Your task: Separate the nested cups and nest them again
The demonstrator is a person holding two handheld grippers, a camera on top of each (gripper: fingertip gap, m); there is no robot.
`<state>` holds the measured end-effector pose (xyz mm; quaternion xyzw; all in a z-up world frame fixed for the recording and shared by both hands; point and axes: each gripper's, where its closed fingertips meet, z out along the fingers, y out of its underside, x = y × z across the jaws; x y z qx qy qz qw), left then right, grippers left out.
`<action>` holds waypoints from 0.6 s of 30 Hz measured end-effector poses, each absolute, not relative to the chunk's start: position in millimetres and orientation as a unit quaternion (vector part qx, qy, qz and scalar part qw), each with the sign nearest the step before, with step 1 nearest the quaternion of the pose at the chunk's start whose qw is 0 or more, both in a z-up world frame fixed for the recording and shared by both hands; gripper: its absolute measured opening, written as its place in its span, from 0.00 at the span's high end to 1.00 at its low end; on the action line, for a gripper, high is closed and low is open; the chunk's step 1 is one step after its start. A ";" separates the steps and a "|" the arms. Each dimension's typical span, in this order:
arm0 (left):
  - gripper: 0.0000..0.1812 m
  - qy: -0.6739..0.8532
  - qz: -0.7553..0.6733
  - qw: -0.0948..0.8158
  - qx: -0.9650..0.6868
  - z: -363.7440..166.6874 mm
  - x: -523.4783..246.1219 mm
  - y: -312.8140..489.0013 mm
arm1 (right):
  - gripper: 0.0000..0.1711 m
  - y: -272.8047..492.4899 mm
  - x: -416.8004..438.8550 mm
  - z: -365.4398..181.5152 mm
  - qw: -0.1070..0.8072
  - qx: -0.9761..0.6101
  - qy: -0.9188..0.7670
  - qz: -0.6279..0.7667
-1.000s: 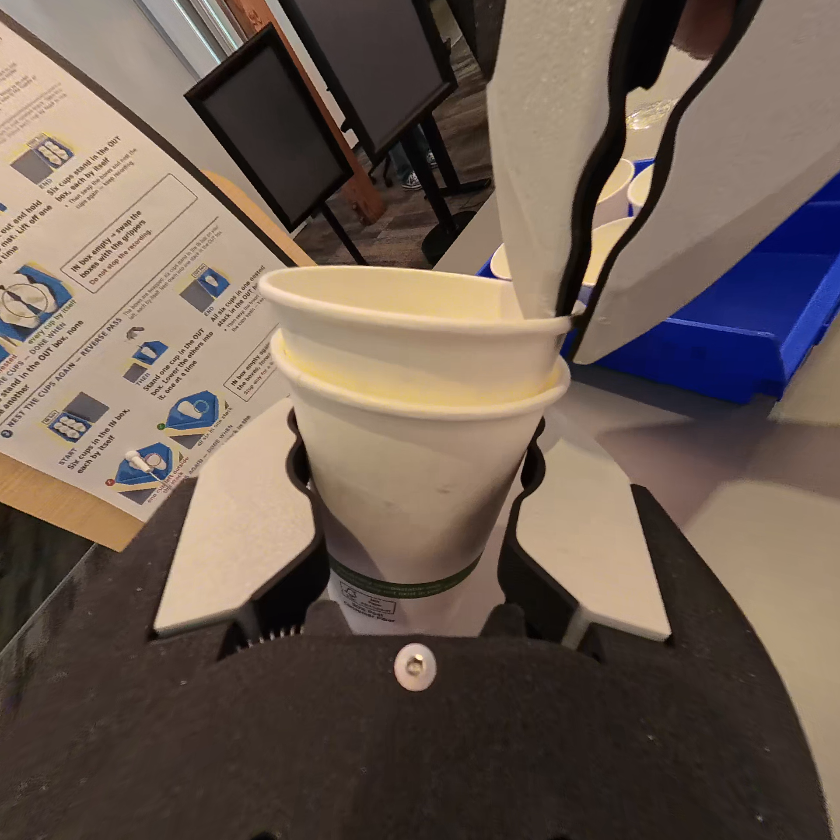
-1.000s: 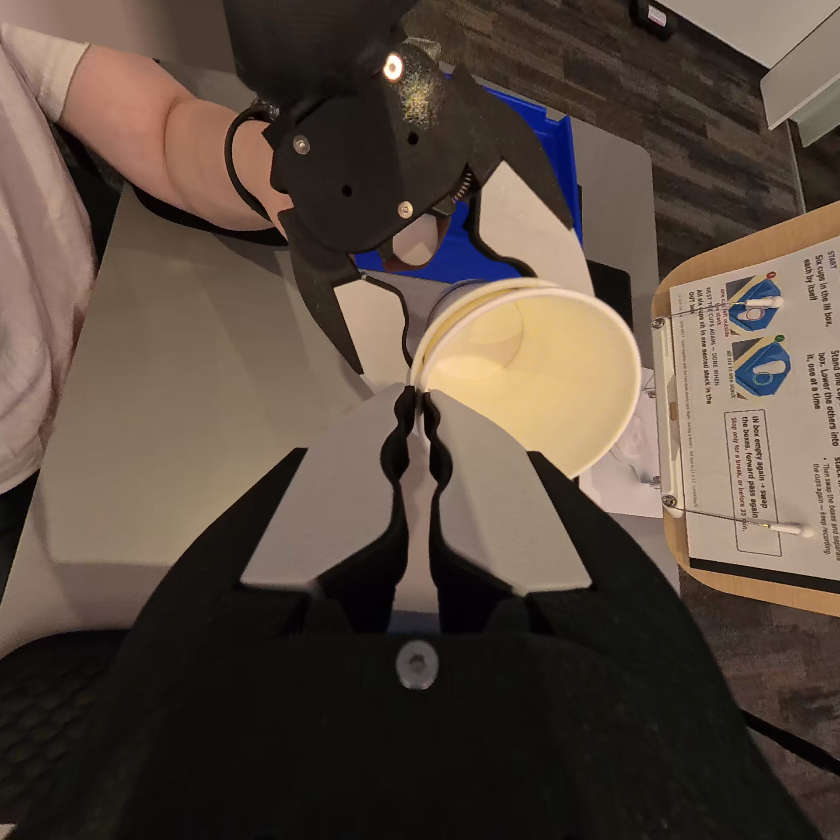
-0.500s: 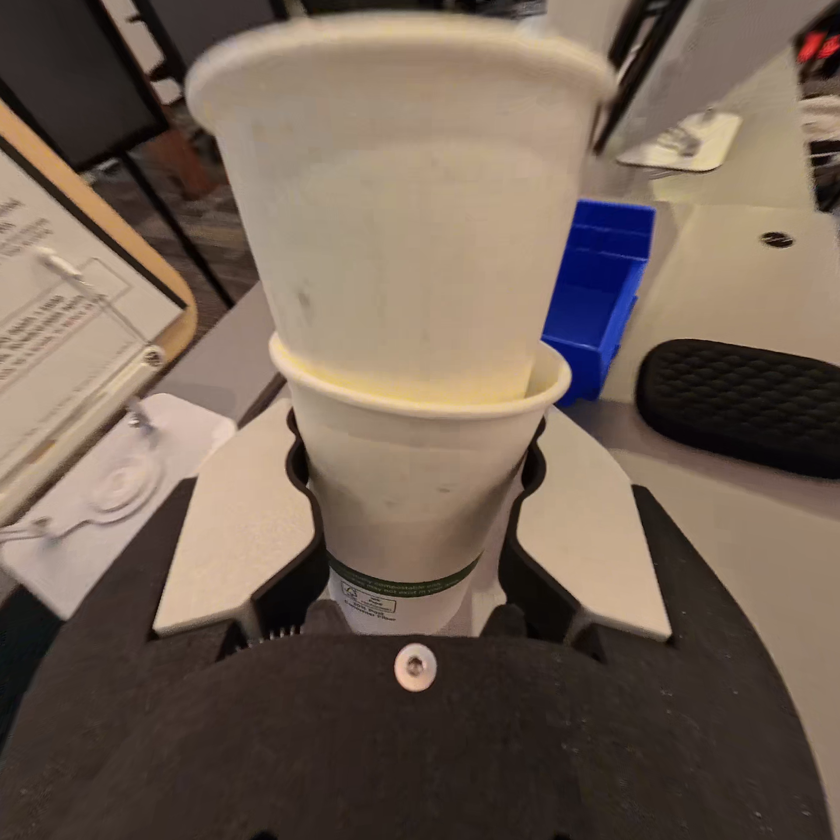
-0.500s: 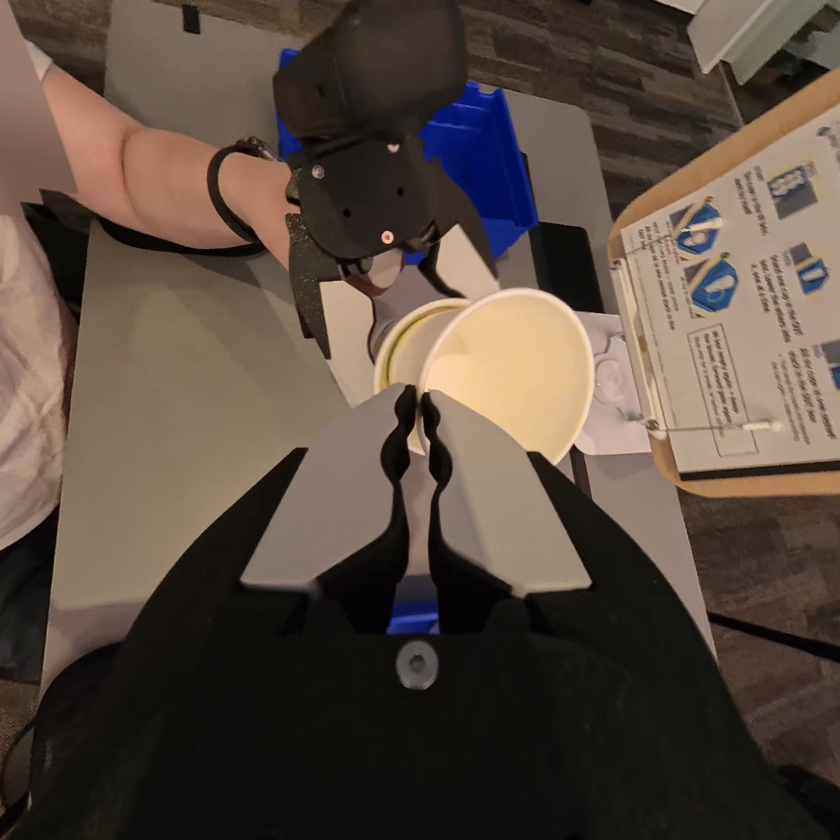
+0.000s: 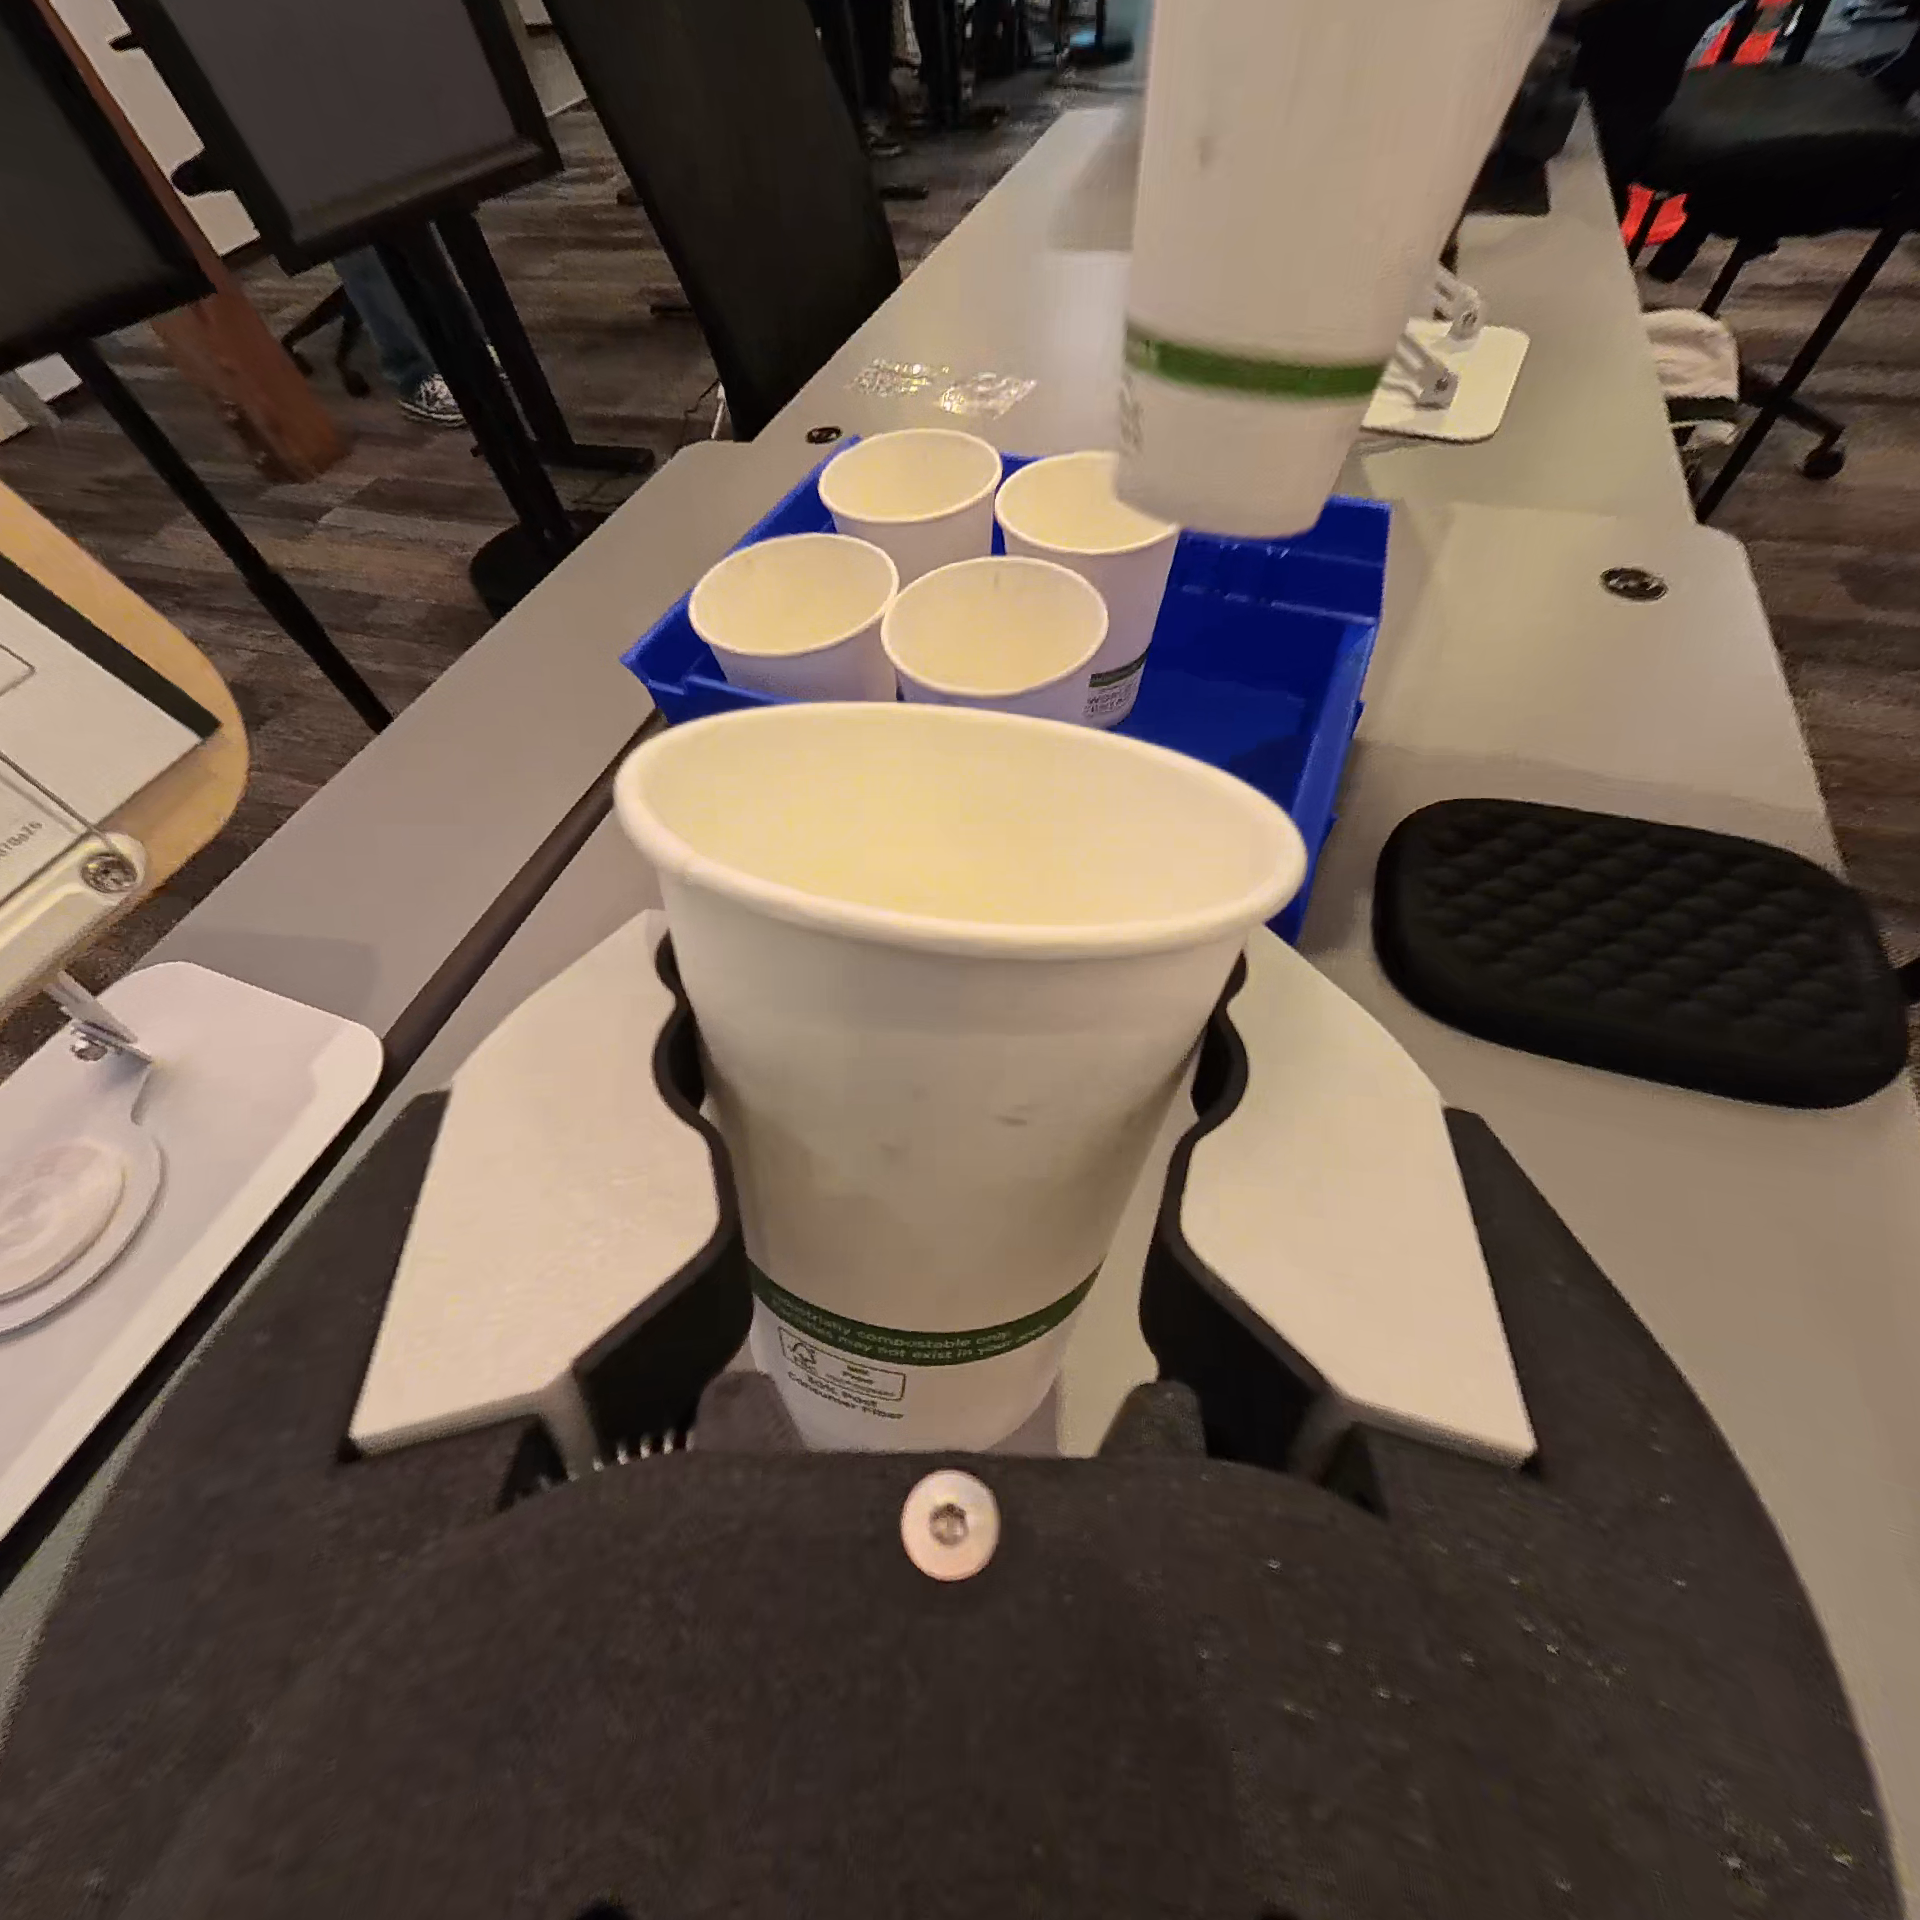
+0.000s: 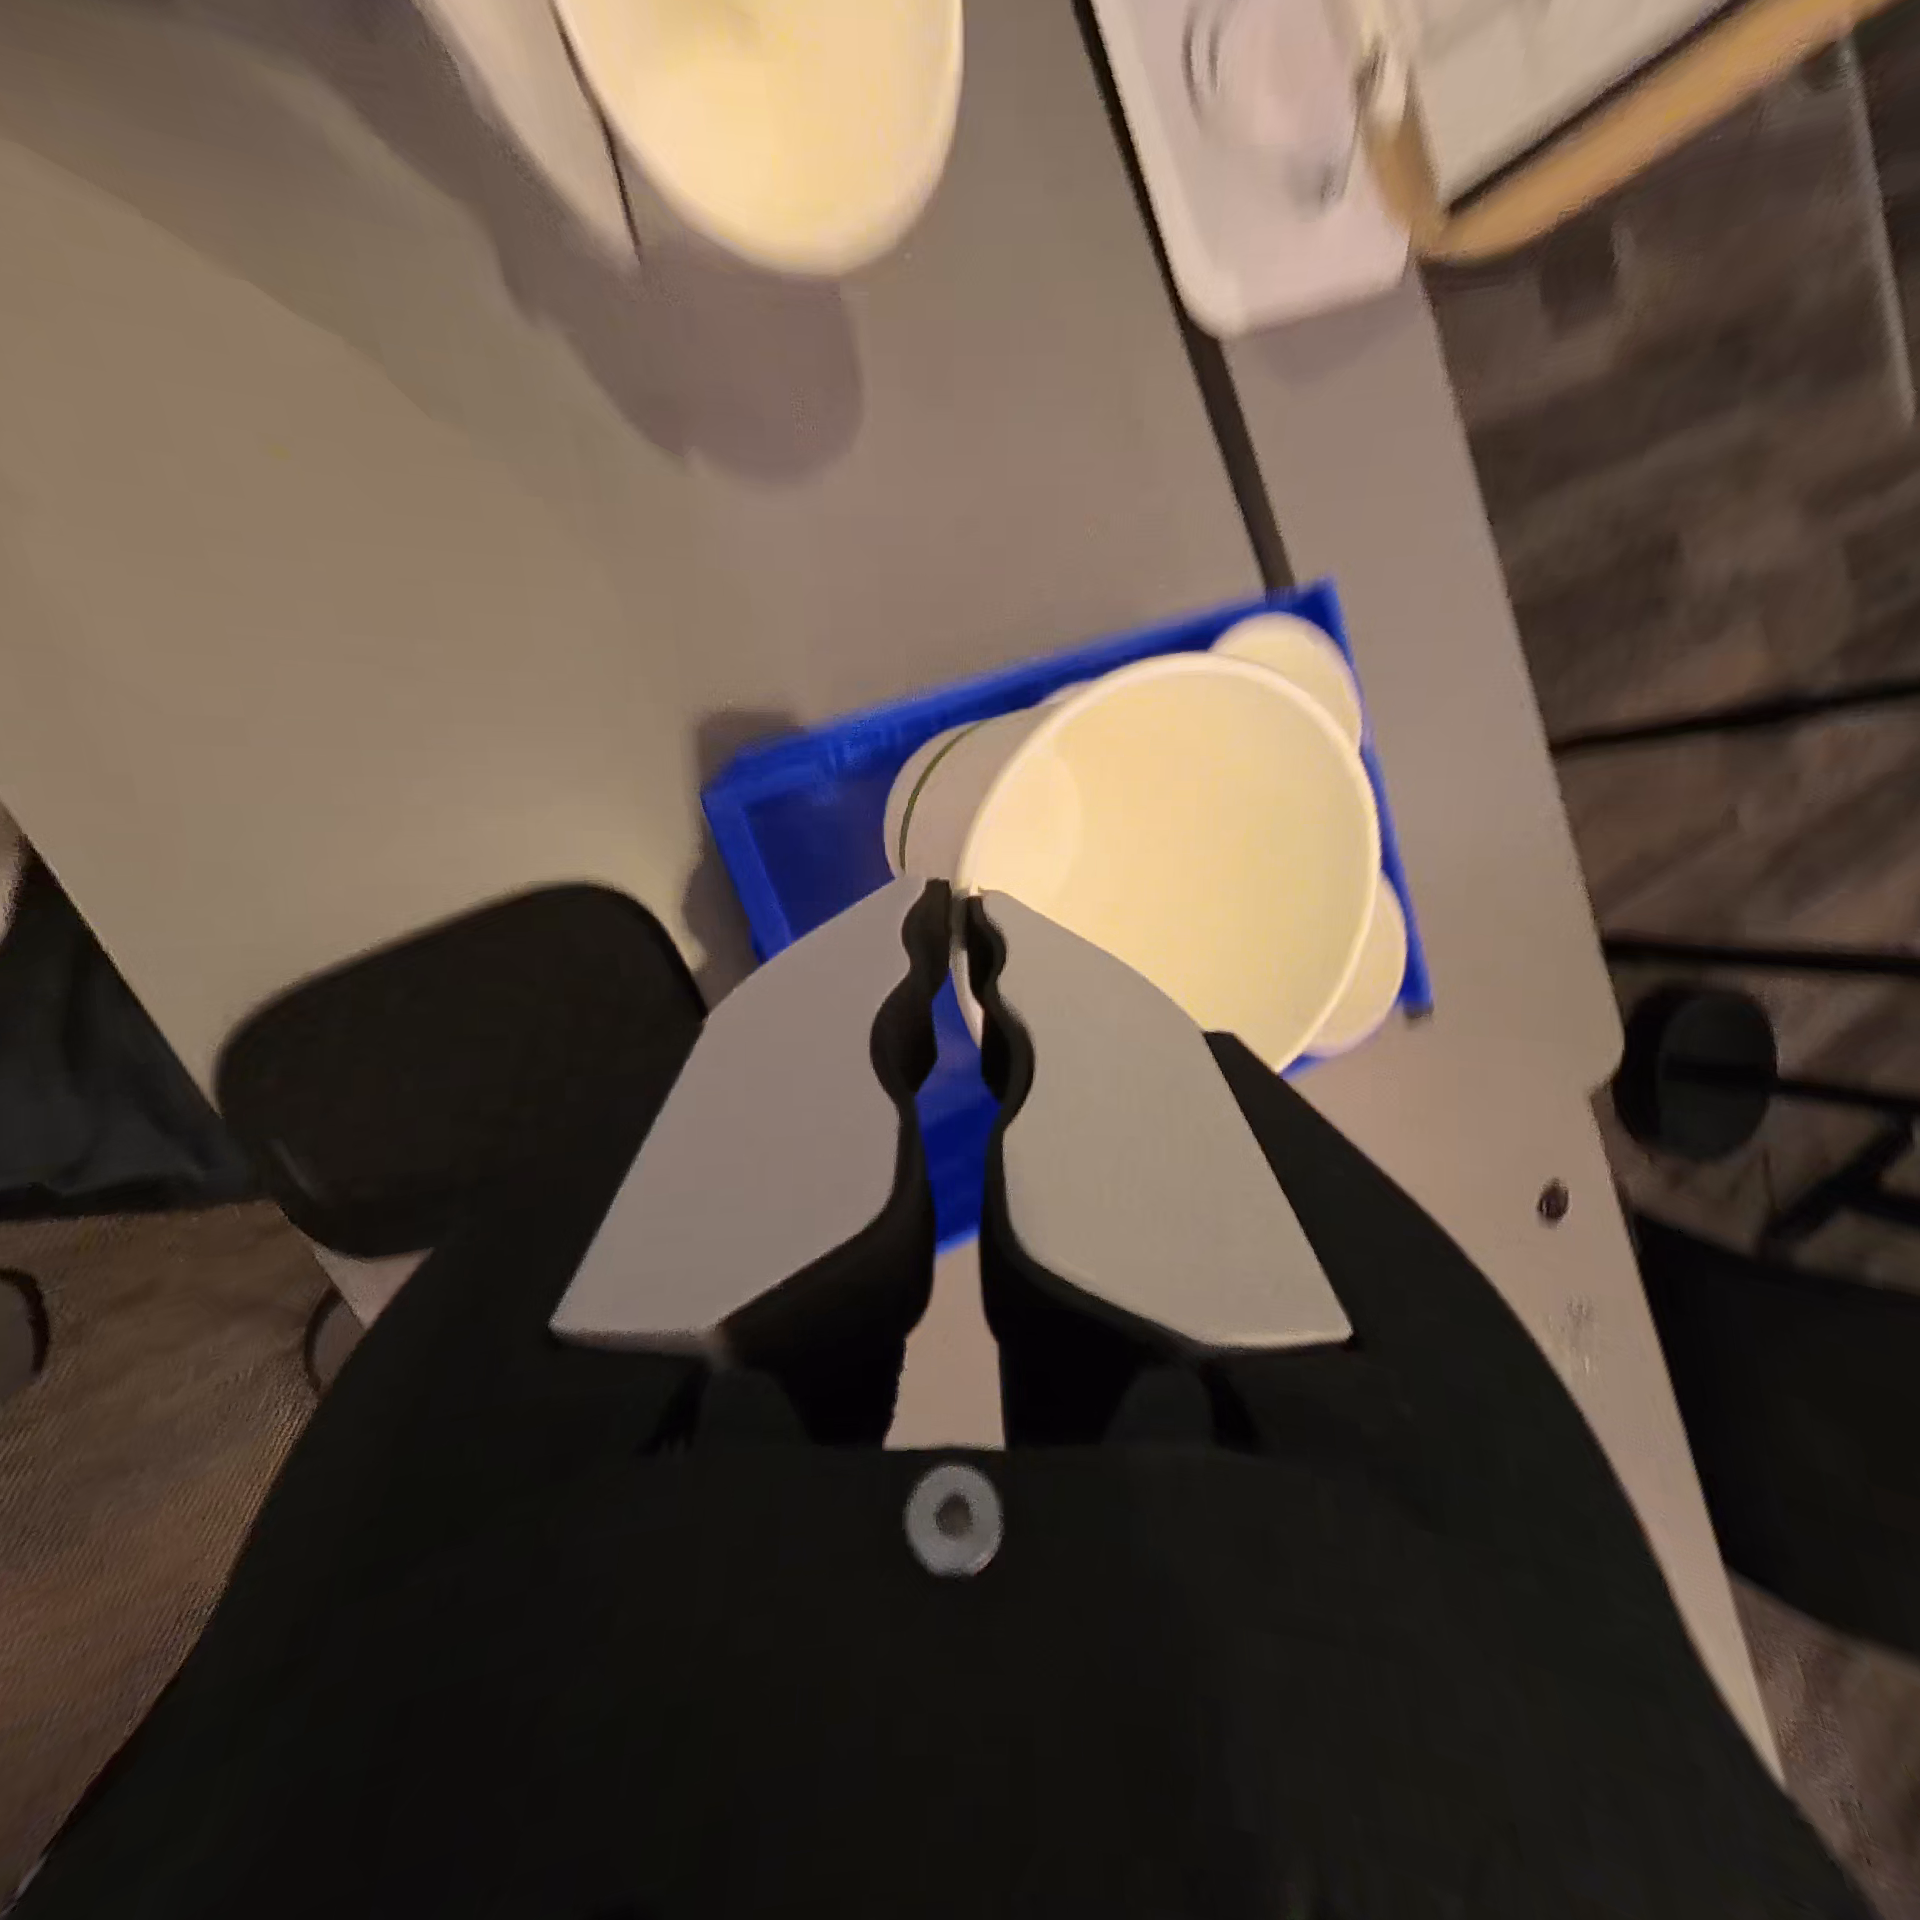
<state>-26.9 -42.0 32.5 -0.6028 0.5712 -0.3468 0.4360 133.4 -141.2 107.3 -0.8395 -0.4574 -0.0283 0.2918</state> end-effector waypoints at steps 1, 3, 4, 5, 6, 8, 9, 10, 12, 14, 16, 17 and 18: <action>0.48 0.569 -0.351 0.439 -0.600 37.5 -28.8 -42.3 | 0.98 -146.2 147.5 92.9 0.281 -0.847 -0.449 -0.042; 0.48 0.564 -0.358 0.448 -0.595 47.6 -32.9 -41.9 | 0.98 -154.9 167.6 61.6 0.262 -0.860 -0.435 -0.050; 0.48 0.560 -0.363 0.451 -0.593 52.4 -34.9 -41.8 | 0.98 -157.7 175.3 46.6 0.255 -0.865 -0.429 -0.052; 0.48 0.556 -0.369 0.453 -0.591 56.9 -36.9 -41.9 | 0.98 -159.8 182.0 32.3 0.249 -0.869 -0.424 -0.054; 0.48 0.551 -0.375 0.455 -0.590 60.9 -38.6 -41.6 | 0.98 -161.2 188.0 19.2 0.244 -0.872 -0.420 -0.055; 0.48 0.544 -0.381 0.458 -0.590 65.7 -41.1 -39.9 | 0.98 -161.6 198.2 -3.4 0.235 -0.877 -0.415 -0.062; 0.48 0.543 -0.380 0.459 -0.591 65.9 -41.8 -38.4 | 0.98 -161.8 201.5 -13.0 0.230 -0.877 -0.416 -0.065; 0.48 0.543 -0.377 0.460 -0.593 64.8 -42.0 -36.6 | 0.98 -161.8 203.9 -21.4 0.224 -0.877 -0.419 -0.068; 0.48 0.546 -0.370 0.458 -0.596 60.9 -41.2 -33.9 | 0.98 -163.1 208.1 -36.6 0.207 -0.878 -0.425 -0.072; 0.48 0.549 -0.368 0.452 -0.599 56.9 -39.4 -33.5 | 0.98 -165.4 210.7 -48.0 0.186 -0.880 -0.431 -0.072; 0.48 0.553 -0.367 0.448 -0.599 54.1 -37.9 -33.8 | 0.98 -166.7 212.7 -54.7 0.173 -0.881 -0.434 -0.072; 0.48 0.555 -0.365 0.447 -0.600 52.8 -37.5 -34.2 | 0.98 -166.7 214.6 -56.9 0.169 -0.882 -0.434 -0.075; 0.48 0.557 -0.364 0.446 -0.600 51.8 -37.2 -34.5 | 0.98 -167.3 215.3 -58.8 0.164 -0.882 -0.435 -0.073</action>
